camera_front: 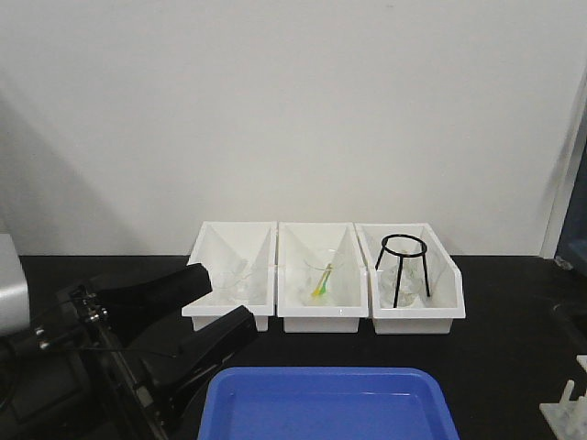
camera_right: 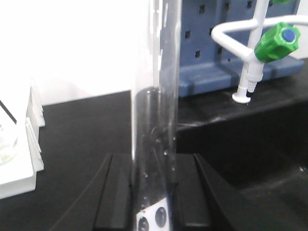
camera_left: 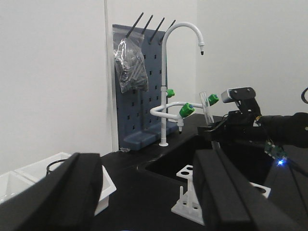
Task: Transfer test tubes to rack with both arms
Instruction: 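Lower the tube into a hole of the white rack with the right gripper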
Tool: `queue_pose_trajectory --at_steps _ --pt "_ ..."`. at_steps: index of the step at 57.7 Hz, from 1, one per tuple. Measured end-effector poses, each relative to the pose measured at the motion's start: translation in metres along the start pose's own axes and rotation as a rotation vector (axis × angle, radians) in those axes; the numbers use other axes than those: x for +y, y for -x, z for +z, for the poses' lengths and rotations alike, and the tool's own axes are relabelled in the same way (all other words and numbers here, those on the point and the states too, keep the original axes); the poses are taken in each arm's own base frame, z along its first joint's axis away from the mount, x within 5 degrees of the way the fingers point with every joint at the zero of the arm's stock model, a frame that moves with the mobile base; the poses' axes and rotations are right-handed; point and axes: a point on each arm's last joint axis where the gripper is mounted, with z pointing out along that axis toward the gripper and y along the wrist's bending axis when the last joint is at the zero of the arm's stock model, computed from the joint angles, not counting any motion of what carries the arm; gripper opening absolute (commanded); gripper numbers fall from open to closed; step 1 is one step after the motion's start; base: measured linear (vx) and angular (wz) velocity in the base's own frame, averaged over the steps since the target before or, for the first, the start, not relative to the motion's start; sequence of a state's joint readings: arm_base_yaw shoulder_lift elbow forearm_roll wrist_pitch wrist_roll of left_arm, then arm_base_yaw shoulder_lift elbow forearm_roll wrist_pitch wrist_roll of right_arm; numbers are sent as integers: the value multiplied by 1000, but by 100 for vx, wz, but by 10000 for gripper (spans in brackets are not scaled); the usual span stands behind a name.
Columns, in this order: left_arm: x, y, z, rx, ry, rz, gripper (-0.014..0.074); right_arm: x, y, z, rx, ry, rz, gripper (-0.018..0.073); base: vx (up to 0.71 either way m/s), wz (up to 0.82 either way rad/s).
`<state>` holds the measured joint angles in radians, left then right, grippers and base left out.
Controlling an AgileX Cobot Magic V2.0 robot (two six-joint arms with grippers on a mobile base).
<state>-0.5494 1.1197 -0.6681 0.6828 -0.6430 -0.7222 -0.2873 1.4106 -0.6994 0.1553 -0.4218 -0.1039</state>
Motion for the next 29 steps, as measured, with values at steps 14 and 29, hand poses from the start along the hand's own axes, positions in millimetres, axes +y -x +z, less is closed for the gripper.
queue_pose_trajectory --at_steps 14,29 --pt "1 -1 0 7 7 3 512 -1 -35 -15 -145 20 21 -6 0 0" --pt "1 -1 0 7 7 4 484 -2 -47 -9 -187 18 28 -6 0 0"
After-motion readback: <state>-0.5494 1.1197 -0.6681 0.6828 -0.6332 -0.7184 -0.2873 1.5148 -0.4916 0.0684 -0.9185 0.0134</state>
